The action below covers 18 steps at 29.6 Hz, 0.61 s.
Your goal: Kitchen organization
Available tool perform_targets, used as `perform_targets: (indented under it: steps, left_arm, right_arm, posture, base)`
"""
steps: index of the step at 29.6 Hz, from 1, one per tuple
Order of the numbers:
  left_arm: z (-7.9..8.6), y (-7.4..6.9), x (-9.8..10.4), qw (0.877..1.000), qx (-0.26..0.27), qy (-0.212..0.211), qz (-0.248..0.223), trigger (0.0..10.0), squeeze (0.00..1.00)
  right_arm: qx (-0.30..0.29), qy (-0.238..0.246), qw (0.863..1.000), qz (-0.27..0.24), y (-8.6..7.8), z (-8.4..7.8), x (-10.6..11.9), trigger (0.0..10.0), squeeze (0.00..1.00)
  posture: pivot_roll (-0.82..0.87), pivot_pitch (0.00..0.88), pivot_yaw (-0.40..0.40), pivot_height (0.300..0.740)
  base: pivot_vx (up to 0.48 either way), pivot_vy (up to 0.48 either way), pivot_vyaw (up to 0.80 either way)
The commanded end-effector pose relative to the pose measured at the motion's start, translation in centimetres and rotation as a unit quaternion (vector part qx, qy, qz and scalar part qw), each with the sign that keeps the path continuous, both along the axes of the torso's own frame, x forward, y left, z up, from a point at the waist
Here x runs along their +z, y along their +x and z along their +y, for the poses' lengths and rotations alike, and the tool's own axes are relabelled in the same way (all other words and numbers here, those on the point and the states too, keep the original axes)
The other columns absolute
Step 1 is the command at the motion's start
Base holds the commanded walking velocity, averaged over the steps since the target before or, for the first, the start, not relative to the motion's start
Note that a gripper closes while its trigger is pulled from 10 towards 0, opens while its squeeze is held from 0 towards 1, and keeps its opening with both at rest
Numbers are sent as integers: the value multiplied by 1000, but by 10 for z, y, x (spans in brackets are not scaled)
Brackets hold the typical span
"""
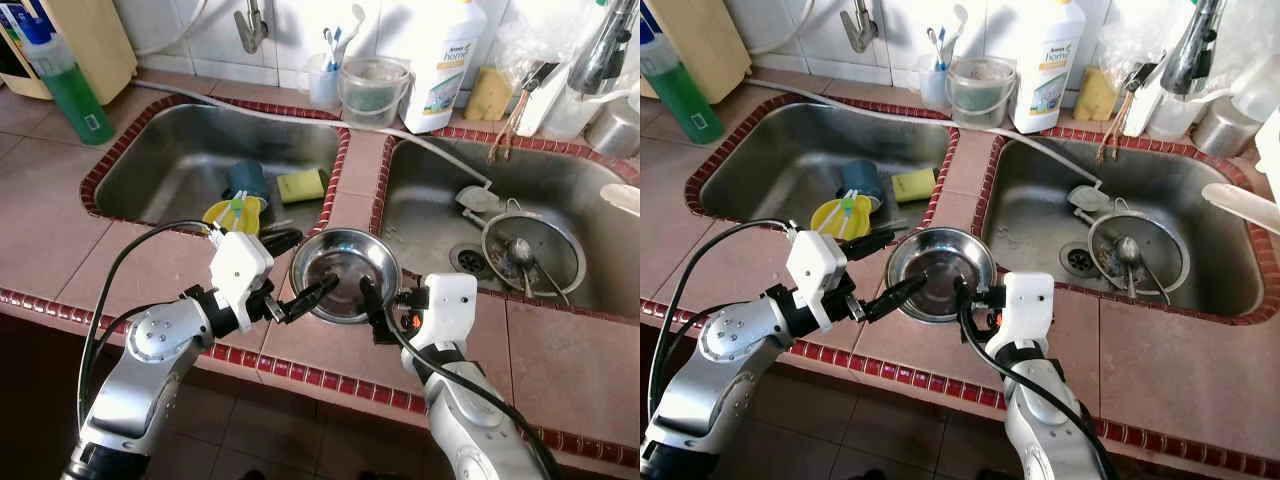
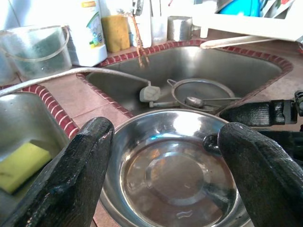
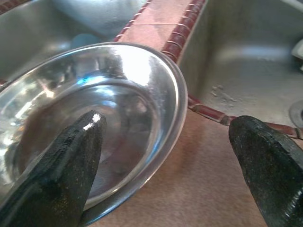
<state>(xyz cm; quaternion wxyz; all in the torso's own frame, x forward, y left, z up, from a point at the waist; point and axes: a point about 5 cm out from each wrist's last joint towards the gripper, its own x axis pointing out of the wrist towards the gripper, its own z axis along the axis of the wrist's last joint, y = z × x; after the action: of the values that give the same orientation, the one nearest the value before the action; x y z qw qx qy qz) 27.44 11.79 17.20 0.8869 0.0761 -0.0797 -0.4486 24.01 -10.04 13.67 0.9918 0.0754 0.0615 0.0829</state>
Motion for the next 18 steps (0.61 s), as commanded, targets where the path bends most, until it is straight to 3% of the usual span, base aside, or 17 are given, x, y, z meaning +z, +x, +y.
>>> perform_targets:
  steps: [1,4,14,18]
  left_arm:
    - [3,-3,3,1000,-7,-3,-6,10000,0]
    - [5,-4,3,1000,-7,-6,-5,10000,0]
    - [34,-10,-6,1000,-12,28,2,10000,0]
    - [37,-12,-3,1000,-13,27,1,10000,0]
  right_arm:
    - [-13,26,999,20,-5,4,-3,10000,0]
    - [-20,25,999,27,-6,2,-5,9529,0]
    - [-44,22,998,29,-8,-5,-5,10000,0]
    - [-47,24,998,28,-8,-5,-5,10000,0]
  posture:
    - [-137,206,26,740]
    - [-138,205,28,740]
    - [-156,191,44,740]
    - [-158,183,50,740]
  base:
    - [0,0,0]
    - [0,0,0]
    - [0,0,0]
    - [0,0,0]
